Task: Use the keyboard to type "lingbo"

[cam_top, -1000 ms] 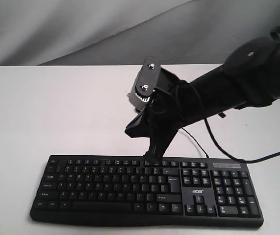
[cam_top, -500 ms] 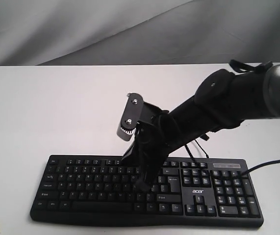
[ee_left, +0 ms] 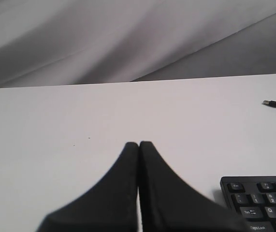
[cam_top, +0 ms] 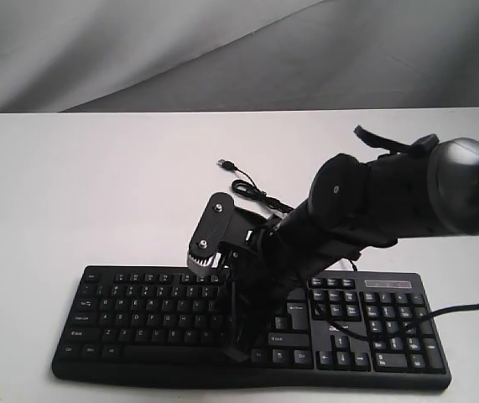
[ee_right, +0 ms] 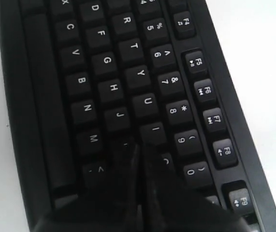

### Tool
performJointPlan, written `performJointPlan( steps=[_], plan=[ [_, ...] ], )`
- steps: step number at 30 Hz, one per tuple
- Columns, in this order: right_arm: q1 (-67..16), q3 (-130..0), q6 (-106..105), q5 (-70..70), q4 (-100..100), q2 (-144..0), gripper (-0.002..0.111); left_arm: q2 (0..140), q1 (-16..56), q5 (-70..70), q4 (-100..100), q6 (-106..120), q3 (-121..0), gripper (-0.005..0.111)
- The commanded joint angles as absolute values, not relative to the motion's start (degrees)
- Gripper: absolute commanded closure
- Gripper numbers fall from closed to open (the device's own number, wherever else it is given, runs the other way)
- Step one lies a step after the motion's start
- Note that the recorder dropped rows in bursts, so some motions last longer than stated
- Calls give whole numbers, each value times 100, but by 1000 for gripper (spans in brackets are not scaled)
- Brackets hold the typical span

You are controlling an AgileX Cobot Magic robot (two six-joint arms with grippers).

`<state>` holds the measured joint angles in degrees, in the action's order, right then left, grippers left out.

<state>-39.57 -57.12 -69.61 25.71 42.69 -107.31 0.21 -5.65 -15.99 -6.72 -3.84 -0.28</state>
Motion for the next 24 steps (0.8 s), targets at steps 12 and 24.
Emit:
performJointPlan(
  steps=[12, 24],
  plan=[
    [-4002, -5501, -6978, 2460, 4414, -10636, 108, 0, -571, -1527, -671, -396, 0, 106],
    [-4002, -5501, -6978, 2447, 4414, -10636, 108, 0, -571, -1527, -671, -396, 0, 106]
  ],
)
